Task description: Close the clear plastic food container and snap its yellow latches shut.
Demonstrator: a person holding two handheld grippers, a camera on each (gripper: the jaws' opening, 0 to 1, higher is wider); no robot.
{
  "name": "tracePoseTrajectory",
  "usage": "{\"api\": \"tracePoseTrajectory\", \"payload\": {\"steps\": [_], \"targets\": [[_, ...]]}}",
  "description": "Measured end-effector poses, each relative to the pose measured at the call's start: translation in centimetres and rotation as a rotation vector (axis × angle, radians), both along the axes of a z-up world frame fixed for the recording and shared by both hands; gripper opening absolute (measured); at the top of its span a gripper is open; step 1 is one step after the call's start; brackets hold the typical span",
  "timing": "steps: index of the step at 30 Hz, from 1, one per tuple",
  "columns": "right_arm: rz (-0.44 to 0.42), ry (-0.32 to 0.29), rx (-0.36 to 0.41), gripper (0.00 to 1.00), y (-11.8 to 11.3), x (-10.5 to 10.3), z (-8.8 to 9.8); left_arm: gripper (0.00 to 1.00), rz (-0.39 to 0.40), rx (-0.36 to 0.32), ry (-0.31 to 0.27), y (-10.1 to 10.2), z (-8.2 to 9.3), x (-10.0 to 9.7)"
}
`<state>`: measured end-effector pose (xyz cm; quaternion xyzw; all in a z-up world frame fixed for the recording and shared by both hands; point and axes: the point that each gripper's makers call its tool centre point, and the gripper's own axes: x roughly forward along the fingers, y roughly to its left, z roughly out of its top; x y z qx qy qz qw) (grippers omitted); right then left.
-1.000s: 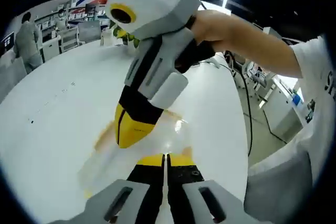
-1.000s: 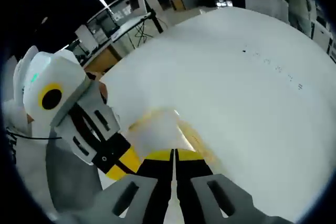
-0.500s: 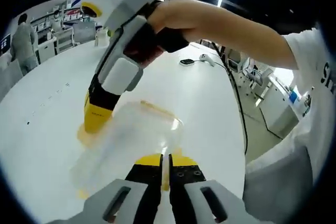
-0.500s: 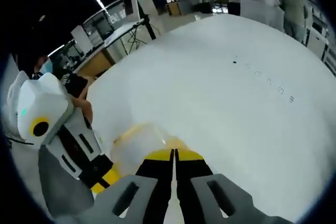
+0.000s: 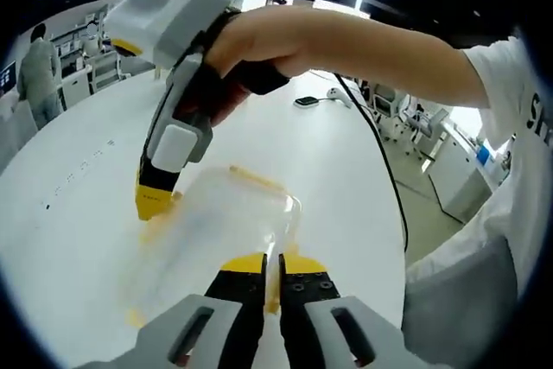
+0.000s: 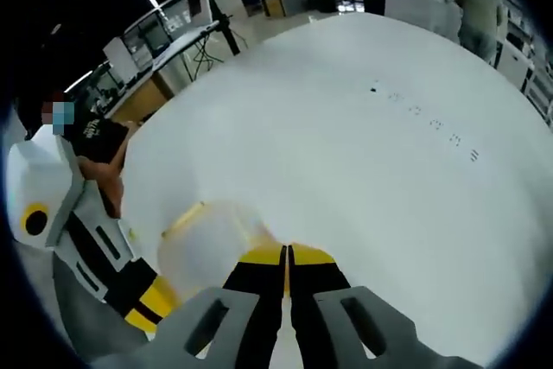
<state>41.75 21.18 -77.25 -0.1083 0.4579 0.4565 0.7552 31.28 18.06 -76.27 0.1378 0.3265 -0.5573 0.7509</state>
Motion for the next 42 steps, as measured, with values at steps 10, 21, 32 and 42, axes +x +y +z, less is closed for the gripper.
{"api": "tracePoseTrajectory", "payload": {"steps": [10, 21, 32, 42], "targets": [[0.180, -0.080, 0.045, 0.06, 0.4, -1.0, 3.6, 0.05, -0.114, 0.025, -0.101, -0.2, 0.1, -0.5], [0.469, -0.006, -0.095, 0.30, -0.8, -4.5, 1.7, 0.20, -0.317, 0.150, -0.356, -0.2, -0.4, -1.0], [0.584, 0.096, -0.216, 0.40, -0.9, -4.5, -0.9, 0.19, -0.422, 0.248, -0.564, -0.2, -0.9, -1.0], [0.671, 0.112, -0.348, 0.38, -1.0, -4.8, -1.0, 0.22, -0.436, 0.285, -0.618, -0.3, -1.3, -0.8]]}}
